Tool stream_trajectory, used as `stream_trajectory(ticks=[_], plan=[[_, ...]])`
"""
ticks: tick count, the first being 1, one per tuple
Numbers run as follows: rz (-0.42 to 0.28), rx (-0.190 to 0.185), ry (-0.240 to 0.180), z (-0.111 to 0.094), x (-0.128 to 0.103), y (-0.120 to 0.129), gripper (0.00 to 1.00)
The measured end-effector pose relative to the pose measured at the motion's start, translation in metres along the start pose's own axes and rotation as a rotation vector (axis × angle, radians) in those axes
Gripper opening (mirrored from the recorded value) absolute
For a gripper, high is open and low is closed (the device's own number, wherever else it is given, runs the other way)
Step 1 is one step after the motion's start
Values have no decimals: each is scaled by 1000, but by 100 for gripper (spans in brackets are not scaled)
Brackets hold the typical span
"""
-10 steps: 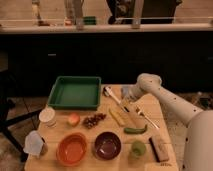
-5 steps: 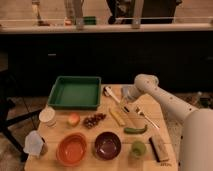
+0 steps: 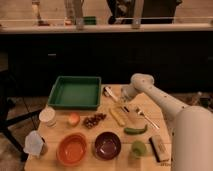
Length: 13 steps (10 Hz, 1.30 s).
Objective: Place brush in tray
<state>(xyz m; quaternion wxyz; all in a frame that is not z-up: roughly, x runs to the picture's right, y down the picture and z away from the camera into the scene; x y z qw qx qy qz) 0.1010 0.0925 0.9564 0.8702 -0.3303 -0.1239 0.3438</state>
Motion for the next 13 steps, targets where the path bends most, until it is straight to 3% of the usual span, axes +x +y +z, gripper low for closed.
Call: stream_trajectory(ticks=[3,7,13], plan=[[8,-12,-13,5,2,-2,2],[12,5,-27,-9,12,-6,0],[54,84,-77,-60,24,-15,0]])
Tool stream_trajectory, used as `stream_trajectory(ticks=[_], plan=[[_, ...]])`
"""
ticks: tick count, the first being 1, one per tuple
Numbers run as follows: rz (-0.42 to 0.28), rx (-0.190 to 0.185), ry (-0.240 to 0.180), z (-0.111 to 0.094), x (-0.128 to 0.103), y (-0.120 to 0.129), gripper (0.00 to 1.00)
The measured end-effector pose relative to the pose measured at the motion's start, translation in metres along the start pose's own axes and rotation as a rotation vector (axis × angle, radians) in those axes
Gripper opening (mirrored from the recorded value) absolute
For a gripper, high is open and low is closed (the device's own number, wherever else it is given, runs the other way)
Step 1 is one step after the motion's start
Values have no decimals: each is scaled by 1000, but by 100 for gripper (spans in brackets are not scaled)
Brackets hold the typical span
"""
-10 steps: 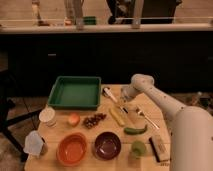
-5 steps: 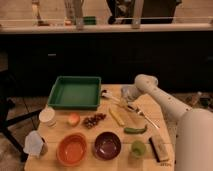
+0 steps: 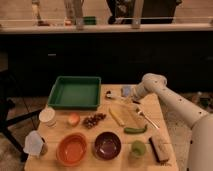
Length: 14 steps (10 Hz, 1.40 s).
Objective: Place brush in tray
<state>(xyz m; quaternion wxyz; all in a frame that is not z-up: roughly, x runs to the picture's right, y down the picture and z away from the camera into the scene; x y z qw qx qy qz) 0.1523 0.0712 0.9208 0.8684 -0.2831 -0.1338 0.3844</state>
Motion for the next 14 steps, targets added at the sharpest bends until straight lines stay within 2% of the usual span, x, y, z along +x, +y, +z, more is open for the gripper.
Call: stream_trajectory(ticks=[4,8,11,14], plan=[[26,43,-30,-20,-1,-5,0],[41,99,-101,-53,-16,-2,0],[50,85,-168,-63,-26,5,0],[1,49,-215,-68,-51,20,0]])
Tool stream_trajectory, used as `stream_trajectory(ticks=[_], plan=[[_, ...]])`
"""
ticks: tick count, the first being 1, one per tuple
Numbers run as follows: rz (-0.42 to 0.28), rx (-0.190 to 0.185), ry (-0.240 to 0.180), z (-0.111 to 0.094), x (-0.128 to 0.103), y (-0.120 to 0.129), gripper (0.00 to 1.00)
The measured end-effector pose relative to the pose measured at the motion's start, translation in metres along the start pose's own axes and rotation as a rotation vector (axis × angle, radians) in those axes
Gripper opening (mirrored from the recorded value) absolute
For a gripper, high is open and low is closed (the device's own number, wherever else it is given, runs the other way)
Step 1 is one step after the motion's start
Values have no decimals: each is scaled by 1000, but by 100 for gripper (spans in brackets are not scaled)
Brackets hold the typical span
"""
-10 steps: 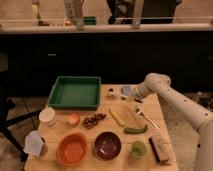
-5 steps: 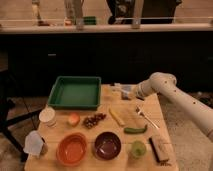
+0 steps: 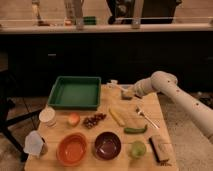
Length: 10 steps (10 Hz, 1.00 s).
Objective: Place brush in tray
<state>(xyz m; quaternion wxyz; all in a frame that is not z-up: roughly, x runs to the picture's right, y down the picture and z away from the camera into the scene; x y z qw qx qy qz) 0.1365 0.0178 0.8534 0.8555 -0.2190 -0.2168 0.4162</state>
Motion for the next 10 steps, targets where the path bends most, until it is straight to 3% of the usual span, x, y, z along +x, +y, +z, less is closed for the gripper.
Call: stream_trajectory(ticks=[4,6,10], plan=[[-101,-45,-26,6,-40,21,0],[-175,-88,-24,16,-61,34,0],[-188,-97,-22,17,-62,35,0]])
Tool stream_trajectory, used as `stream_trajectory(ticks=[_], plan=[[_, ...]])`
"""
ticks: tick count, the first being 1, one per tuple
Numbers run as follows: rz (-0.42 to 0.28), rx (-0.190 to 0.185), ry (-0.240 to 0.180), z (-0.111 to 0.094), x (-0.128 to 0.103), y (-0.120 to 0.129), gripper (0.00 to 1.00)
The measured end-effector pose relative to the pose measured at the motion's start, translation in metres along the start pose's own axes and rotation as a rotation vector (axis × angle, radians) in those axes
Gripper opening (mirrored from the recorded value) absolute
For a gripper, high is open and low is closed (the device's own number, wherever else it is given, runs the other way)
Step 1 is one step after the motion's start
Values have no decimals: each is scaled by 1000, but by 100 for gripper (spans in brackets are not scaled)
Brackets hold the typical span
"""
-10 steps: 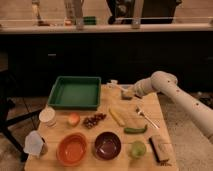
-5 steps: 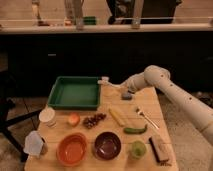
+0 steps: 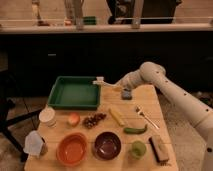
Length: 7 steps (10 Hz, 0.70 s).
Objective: Place brush in tray
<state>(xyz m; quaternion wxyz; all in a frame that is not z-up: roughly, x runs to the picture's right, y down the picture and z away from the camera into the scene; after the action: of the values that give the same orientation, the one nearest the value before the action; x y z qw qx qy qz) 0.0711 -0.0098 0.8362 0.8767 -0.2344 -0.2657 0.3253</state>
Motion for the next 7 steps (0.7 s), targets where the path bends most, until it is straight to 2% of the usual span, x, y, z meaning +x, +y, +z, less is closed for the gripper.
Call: stream_trajectory(ticks=[7], plan=[[-6,-1,0,2,0,-1,0]])
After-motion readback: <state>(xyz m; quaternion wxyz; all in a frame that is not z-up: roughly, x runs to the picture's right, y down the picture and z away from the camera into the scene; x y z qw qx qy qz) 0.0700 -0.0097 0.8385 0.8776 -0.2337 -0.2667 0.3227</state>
